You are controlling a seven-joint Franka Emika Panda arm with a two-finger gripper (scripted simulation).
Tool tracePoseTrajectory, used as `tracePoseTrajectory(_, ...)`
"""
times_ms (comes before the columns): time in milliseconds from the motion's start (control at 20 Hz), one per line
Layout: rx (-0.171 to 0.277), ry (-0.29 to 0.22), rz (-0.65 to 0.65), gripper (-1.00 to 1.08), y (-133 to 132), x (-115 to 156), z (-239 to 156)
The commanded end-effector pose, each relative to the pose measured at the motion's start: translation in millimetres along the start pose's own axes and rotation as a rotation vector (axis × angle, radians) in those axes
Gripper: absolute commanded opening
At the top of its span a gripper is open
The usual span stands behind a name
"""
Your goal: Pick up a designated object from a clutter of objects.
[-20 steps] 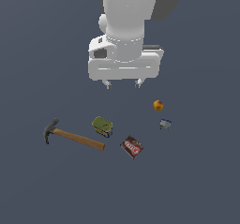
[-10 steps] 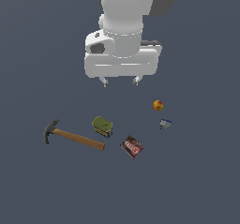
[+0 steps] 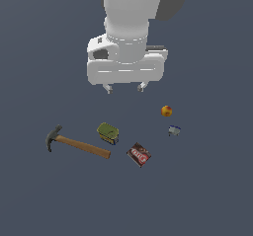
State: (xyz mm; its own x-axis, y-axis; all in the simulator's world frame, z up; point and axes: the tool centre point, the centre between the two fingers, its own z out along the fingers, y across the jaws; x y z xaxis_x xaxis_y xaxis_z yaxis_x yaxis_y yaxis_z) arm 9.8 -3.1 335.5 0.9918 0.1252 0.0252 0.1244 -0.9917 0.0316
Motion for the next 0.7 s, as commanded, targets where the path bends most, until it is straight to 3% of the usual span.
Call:
tracePoseTrajectory(0,-0.001,-0.002,-0.018,1.0,4.4,2.4,4.4)
tracePoseTrajectory(650,-0.008,-0.013,-0.21,1.0,50.8,23.9,50.6)
